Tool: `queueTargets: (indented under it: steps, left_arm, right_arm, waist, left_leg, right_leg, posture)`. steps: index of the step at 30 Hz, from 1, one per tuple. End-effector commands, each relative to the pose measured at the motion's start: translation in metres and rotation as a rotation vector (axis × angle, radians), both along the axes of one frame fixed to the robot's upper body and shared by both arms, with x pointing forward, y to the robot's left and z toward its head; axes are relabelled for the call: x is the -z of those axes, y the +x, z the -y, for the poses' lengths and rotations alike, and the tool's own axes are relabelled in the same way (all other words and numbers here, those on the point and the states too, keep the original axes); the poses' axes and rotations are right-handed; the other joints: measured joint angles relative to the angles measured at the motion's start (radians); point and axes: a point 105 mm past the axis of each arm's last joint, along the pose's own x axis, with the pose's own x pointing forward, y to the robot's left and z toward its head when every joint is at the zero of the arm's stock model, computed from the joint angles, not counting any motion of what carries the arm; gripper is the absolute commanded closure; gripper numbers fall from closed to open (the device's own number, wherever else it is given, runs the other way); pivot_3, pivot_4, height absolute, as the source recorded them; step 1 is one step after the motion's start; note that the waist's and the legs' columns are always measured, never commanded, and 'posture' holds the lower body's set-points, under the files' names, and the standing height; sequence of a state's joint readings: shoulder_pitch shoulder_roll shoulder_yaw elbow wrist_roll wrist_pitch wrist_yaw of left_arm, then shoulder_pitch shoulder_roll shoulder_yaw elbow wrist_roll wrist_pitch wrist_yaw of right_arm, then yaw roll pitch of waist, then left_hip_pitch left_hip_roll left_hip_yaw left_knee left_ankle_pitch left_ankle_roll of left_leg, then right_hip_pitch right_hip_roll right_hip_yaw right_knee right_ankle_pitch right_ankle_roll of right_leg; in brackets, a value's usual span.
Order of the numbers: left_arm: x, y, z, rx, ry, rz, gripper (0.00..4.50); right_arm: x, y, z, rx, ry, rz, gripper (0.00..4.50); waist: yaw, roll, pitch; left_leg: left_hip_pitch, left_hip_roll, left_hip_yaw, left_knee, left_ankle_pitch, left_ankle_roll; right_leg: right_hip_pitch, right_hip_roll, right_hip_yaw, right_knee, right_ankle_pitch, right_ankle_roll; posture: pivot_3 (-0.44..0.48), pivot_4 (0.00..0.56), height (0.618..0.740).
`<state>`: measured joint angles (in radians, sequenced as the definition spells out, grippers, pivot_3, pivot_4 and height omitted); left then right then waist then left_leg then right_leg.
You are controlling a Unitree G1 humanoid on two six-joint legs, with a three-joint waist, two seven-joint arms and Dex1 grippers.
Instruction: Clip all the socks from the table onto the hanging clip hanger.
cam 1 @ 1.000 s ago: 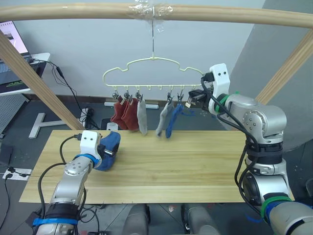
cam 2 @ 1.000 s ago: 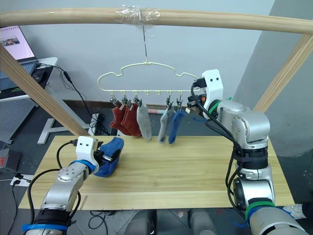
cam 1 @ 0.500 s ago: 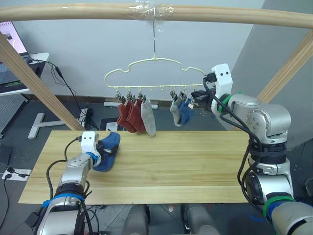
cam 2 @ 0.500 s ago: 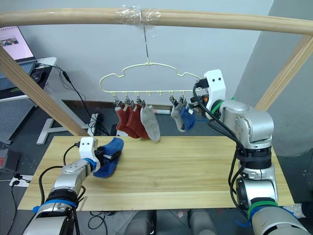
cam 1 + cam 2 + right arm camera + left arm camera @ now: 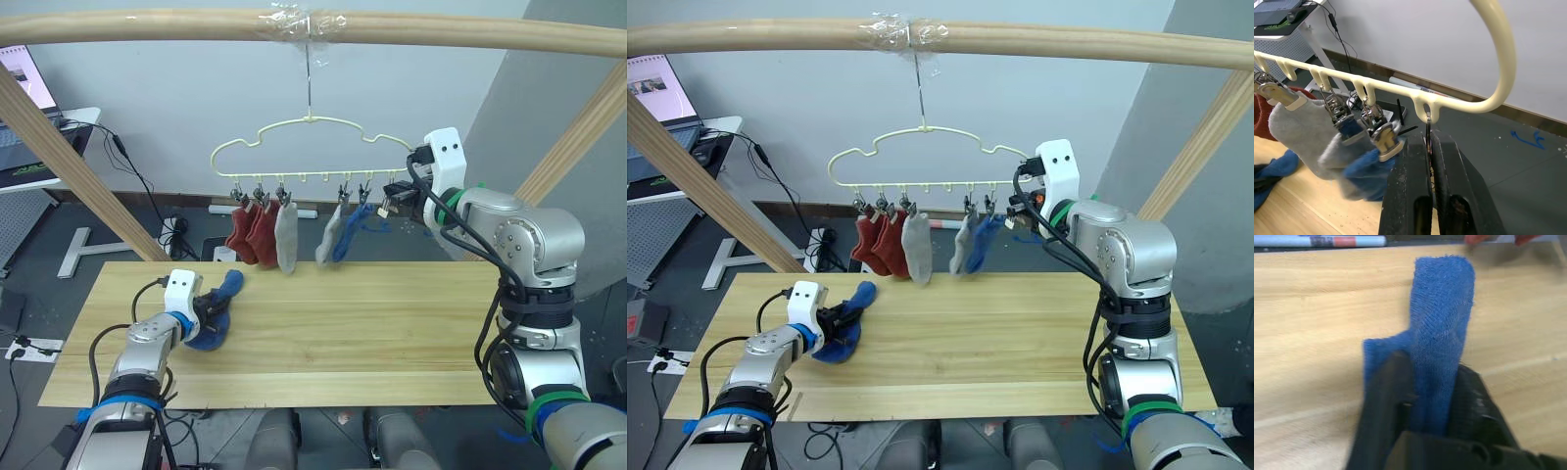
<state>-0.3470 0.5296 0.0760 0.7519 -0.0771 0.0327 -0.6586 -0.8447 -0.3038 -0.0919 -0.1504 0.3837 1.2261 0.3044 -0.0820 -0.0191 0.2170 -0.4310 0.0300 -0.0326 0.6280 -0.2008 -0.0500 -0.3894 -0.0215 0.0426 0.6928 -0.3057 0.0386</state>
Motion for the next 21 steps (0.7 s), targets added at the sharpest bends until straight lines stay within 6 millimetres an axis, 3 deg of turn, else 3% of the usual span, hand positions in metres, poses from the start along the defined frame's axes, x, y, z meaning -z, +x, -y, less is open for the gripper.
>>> queueTargets:
  steps: [1,3,6,13,17,21]
  left_arm:
    - [0.006,-0.017,0.036,0.15,-0.101,-0.038,4.41]
    - [-0.008,-0.02,0.057,0.222,-0.172,-0.004,4.48]
    - [-0.045,-0.027,0.101,0.363,-0.336,0.073,4.48]
    - [-0.122,-0.046,0.2,0.658,-0.5,0.226,4.48]
    - [-0.152,-0.041,0.233,0.676,-0.577,0.289,4.48]
    - [-0.154,-0.036,0.242,0.633,-0.589,0.3,4.48]
  right_arm:
    - [-0.014,-0.002,0.001,-0.012,0.034,0.023,4.5]
    - [-0.016,-0.001,0.003,-0.012,0.047,0.003,4.5]
    - [-0.019,-0.001,0.007,-0.017,0.08,-0.046,4.5]
    - [-0.019,-0.009,0.002,-0.072,0.171,-0.263,4.5]
    - [-0.024,-0.006,0.0,-0.067,0.218,-0.291,4.5]
    - [-0.025,-0.006,0.001,-0.065,0.219,-0.291,4.5]
  waist:
    - [0.0,0.0,0.0]
    - [0.001,0.0,0.0]
    - [0.001,0.0,0.0]
    - [0.0,0.0,0.0]
    - [-0.001,-0.001,0.0]
    - [-0.004,-0.001,0.0]
  left_leg:
    - [0.0,0.0,0.0,0.0,0.0,0.0]
    - [0.0,0.001,0.0,0.0,0.0,0.0]
    - [-0.001,0.002,0.0,0.0,0.0,0.0]
    - [-0.001,0.0,0.0,0.0,0.0,0.0]
    - [-0.001,-0.002,0.0,0.0,0.0,0.0]
    - [-0.001,-0.002,0.001,0.0,0.0,0.0]
  right_leg:
    - [0.0,0.0,0.0,0.0,0.0,0.0]
    - [0.0,-0.001,0.0,0.0,0.0,0.0]
    - [0.0,-0.001,0.0,-0.001,0.0,0.0]
    - [0.0,0.0,0.0,-0.001,0.0,0.0]
    - [0.0,0.001,0.0,-0.002,0.0,0.0]
    - [0.0,0.001,0.001,-0.002,0.0,0.0]
  posture:
    - [-0.089,0.212,0.74]
    - [-0.09,0.209,0.74]
    - [-0.09,0.204,0.74]
    - [-0.097,0.194,0.74]
    - [-0.111,0.183,0.74]
    - [-0.127,0.174,0.74]
